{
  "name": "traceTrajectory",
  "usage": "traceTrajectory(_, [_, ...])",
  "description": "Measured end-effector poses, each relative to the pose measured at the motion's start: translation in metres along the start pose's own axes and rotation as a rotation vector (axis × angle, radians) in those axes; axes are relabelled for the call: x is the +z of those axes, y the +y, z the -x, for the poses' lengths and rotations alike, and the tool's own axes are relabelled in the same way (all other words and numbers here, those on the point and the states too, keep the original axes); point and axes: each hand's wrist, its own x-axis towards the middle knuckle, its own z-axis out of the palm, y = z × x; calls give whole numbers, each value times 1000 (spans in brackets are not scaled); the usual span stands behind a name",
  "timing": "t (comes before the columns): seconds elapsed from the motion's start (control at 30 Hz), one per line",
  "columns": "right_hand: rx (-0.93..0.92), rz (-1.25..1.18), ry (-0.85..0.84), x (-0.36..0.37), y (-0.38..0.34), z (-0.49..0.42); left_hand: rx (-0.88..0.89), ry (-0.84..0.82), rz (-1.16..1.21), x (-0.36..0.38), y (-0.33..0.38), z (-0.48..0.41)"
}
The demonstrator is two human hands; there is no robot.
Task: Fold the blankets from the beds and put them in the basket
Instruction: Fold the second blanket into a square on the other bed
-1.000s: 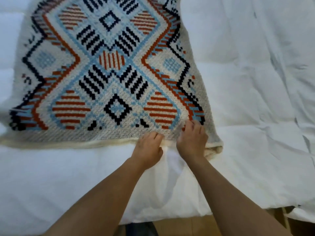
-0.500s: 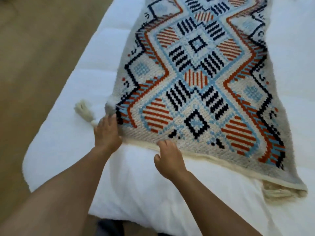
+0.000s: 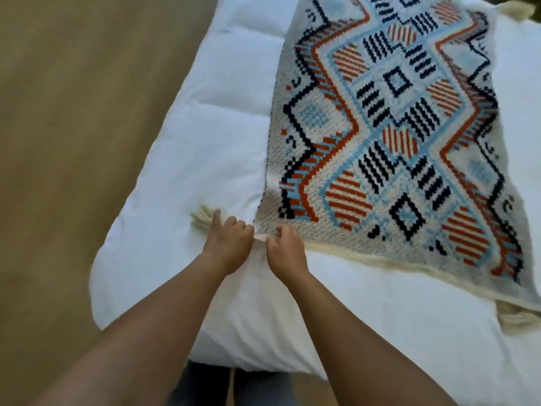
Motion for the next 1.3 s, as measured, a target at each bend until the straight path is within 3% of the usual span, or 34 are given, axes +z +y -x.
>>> traceTrajectory(0.2, [83,-65,153,12,-18,4,161,-53,206,-29,-11,22])
traceTrajectory(0.3, [273,-198,299,14,-38,14,169,-95,251,-56,-24,31])
traceTrajectory(0.4, [516,-551,381,13,-64,27,272,-86,146,-87,-37,33])
traceTrajectory(0.53, [863,-1373,334,-6,-95,29,414,-130,62,-120,-38,32])
traceTrajectory(0.6, [883,-1461,380,-14,-104,29,493,-124,56,-133,-41,28])
traceTrajectory(0.77, [819,-1320,598,-33,-134,26,646,-63,72,-163,-75,10])
traceTrajectory(0.9, [783,-1114,690,-54,-158,16,810,78,17,-206,-116,-12])
traceTrajectory(1.13, [736,-670,754,-82,-204,-4,905,162,-121,-270,-156,-56])
traceTrajectory(1.3, [711,-512,771,-91,-224,-33,960,219,-225,-282,-181,-99])
